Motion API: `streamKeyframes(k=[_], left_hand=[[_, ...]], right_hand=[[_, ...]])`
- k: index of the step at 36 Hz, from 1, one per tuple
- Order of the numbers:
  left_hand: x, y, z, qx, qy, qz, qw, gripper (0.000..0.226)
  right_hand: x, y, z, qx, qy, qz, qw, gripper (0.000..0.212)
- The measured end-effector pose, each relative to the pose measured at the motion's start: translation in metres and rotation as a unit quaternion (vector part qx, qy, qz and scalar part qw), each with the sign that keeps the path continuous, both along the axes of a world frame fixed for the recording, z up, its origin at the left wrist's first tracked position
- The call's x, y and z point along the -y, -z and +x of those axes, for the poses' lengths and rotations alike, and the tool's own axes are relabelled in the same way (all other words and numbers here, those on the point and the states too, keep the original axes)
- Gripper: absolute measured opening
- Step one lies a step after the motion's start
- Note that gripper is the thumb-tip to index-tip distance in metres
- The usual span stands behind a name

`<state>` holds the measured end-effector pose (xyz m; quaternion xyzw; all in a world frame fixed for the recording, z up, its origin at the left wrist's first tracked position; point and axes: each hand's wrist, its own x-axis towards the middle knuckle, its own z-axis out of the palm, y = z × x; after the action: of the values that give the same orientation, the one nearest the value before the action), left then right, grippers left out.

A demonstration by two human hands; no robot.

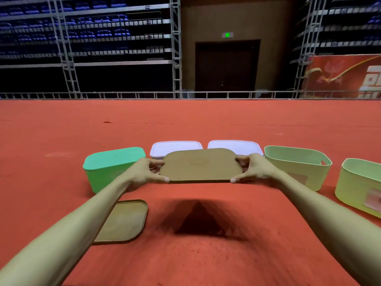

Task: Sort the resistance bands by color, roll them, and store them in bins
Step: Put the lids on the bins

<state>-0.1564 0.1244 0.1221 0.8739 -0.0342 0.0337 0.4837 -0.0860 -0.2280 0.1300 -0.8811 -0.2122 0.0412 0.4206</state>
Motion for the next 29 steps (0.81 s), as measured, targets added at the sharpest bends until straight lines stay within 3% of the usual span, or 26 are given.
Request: streamKeyframes(k=[4, 8, 10, 12, 17, 22, 25, 27, 29], left_hand=[[0.032, -0.01, 0.031, 0.006, 0.016, 0.067, 0.998, 0.107], [0.072, -0.018, 0.072, 0.02, 0.045, 0.08, 0.996, 0.075], [0.092, -0.022, 0.092, 0.027, 0.062, 0.072, 0.995, 0.068], [0.113, -0.025, 0.114, 0.026, 0.08, 0.063, 0.994, 0.068], [0.168, -0.028, 0.174, 0.027, 0.124, 0.084, 0.988, 0.075], [0.223, -0.022, 0.234, 0.025, 0.16, 0.083, 0.983, 0.062], [0.256, -0.017, 0.262, 0.025, 0.179, 0.075, 0.981, 0.047], [0.276, -0.011, 0.278, 0.023, 0.184, 0.066, 0.98, 0.057], [0.294, -0.006, 0.294, 0.032, 0.191, 0.075, 0.978, 0.063]], right_hand=[[0.035, -0.005, 0.016, 0.024, 0.038, -0.022, 0.999, 0.059], [0.07, -0.009, 0.032, 0.034, 0.074, -0.023, 0.996, 0.089], [0.088, -0.014, 0.043, 0.038, 0.082, -0.041, 0.995, 0.086], [0.107, -0.018, 0.054, 0.037, 0.101, -0.052, 0.993, 0.076], [0.158, -0.029, 0.085, 0.035, 0.148, -0.07, 0.986, 0.103], [0.205, -0.032, 0.106, 0.035, 0.205, -0.09, 0.974, 0.094], [0.235, -0.026, 0.121, 0.046, 0.216, -0.1, 0.97, 0.121], [0.254, -0.02, 0.131, 0.033, 0.222, -0.108, 0.968, 0.121], [0.271, -0.016, 0.141, 0.027, 0.228, -0.104, 0.968, 0.139]])
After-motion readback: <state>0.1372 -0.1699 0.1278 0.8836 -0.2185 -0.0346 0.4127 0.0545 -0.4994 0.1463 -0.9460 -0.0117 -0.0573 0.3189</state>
